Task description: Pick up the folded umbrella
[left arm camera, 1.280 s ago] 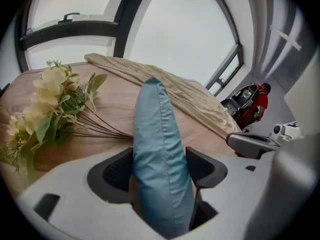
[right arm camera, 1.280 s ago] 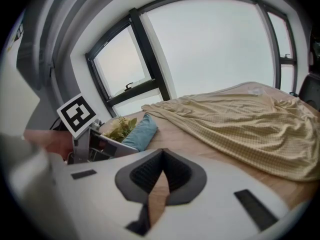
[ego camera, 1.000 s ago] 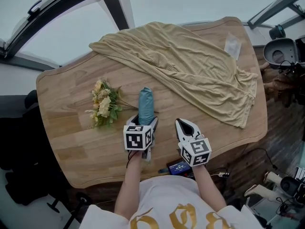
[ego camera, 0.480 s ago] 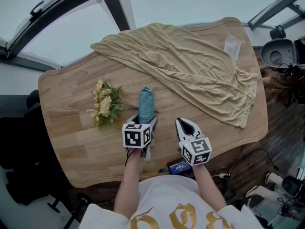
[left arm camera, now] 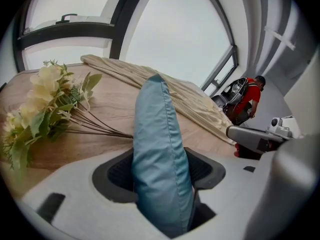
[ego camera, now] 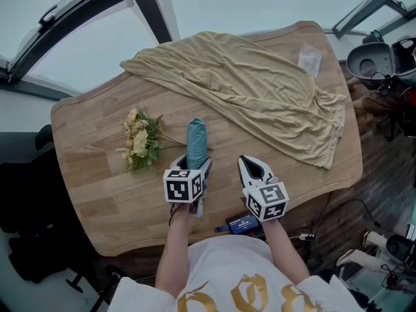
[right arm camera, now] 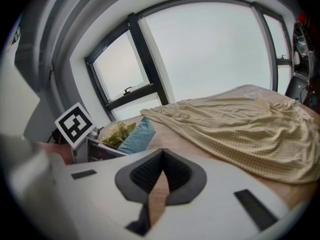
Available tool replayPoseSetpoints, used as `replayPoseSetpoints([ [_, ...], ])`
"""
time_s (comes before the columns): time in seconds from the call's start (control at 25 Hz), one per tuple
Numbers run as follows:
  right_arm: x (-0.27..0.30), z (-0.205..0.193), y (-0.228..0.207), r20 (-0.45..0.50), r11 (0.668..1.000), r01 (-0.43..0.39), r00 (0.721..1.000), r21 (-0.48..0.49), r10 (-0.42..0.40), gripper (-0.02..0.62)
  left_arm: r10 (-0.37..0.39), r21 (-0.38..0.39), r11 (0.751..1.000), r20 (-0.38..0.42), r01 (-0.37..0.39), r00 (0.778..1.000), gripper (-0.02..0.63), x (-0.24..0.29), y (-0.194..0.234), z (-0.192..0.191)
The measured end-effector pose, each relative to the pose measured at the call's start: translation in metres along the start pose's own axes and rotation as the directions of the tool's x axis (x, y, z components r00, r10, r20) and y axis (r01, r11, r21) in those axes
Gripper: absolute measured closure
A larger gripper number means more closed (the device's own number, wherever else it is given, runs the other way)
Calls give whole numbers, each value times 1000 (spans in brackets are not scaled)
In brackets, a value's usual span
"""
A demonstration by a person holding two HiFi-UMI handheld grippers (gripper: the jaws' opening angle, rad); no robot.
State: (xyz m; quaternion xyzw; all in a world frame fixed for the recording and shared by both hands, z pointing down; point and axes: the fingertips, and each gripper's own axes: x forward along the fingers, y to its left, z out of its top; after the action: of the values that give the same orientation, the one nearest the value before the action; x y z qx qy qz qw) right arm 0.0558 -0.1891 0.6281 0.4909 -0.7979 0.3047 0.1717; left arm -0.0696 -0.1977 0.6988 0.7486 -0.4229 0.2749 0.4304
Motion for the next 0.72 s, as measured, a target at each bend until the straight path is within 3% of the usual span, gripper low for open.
replayPoseSetpoints([
  [0.36, -10, 7, 2, 38, 1000, -10, 999, 26, 9, 584, 17, -11, 1000, 86, -16, 996, 304, -20, 3, 11],
  [0.72, -18, 10, 10, 24, 996, 5, 1000, -86, -3, 584, -3, 3, 1000, 166, 2, 986, 304, -45, -10, 18],
])
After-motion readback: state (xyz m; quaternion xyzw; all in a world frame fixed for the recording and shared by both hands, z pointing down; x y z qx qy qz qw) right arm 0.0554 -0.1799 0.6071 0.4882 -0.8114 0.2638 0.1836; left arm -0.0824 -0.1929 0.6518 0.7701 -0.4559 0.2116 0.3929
